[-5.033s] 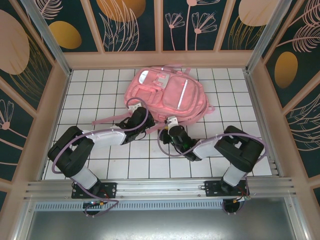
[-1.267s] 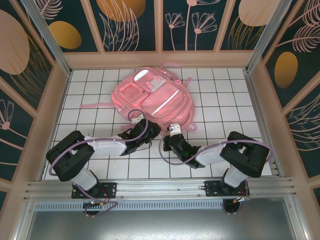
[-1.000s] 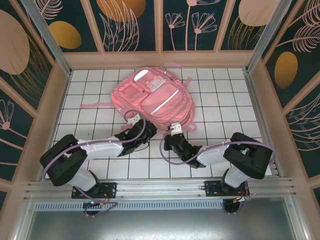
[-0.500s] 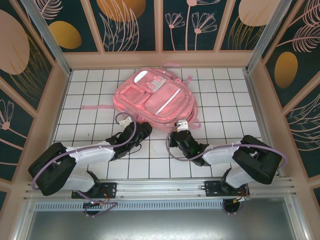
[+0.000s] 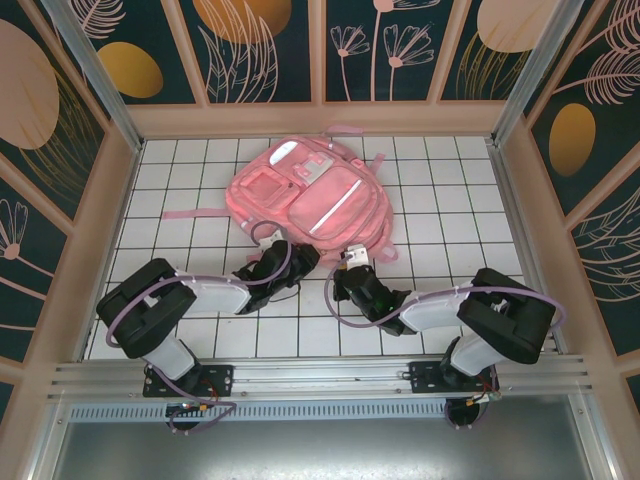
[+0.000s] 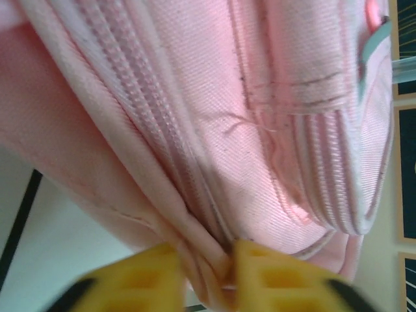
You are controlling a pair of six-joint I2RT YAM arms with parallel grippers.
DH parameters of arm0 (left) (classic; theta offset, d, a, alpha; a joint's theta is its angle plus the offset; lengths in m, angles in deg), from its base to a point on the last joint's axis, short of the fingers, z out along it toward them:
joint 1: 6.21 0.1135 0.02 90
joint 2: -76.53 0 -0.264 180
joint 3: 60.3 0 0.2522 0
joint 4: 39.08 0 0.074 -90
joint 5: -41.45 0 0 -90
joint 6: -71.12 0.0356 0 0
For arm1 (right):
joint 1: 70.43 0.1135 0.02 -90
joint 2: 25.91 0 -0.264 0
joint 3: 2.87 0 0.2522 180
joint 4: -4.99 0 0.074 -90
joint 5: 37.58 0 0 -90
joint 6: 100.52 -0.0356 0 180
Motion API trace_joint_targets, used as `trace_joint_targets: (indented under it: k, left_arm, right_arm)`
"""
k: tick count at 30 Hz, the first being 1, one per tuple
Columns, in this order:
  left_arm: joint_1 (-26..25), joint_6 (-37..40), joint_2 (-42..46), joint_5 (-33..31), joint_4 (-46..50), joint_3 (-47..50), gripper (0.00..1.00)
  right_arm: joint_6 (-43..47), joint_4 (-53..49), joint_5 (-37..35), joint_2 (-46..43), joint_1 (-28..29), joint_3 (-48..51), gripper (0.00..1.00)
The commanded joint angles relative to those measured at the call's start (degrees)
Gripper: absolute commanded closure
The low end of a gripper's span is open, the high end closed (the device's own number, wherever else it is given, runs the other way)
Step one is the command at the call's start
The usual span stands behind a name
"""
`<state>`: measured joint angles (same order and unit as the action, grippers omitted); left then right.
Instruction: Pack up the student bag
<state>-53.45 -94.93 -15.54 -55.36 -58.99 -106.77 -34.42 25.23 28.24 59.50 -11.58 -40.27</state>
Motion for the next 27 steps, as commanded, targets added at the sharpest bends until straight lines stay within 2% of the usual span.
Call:
trace_joint_targets:
  k: [1,5,14,22,25,26,27]
  left_arm:
    - [0.1,-0.6,1.3,-3.0,4.9,-1.4,1.0]
    - [1.8,0.2,6.5,-5.9,11.7,0.3,1.0]
    - [10.3,6.3,18.9,-7.9,23.9,6.1,1.0]
    - [20.1,13.0,28.4,-5.3,30.4,9.7,1.0]
    - [20.7,15.9,30.6,-4.1,31.0,9.4,1.0]
    - [20.7,16.6,31.1,-2.2,30.6,9.3,0.96]
    - [20.7,16.8,31.5,-0.2,30.3,9.3,0.8]
  right_arm:
    - [1.2,2.7,-0.6,-1.1,1.4,-1.9,1.0]
    - [1.1,1.5,-1.8,-2.7,0.0,-0.6,1.0]
    - [0.3,-2.4,-2.0,-6.4,-5.8,1.7,1.0]
    - [1.4,-2.0,0.9,-4.2,-7.6,0.5,1.0]
    - [2.2,-0.4,5.2,-3.7,-7.4,0.3,1.0]
    - [2.3,0.2,6.3,-3.6,-7.1,0.2,1.0]
    - [2.6,0.6,6.9,-3.4,-6.5,0.0,1.0]
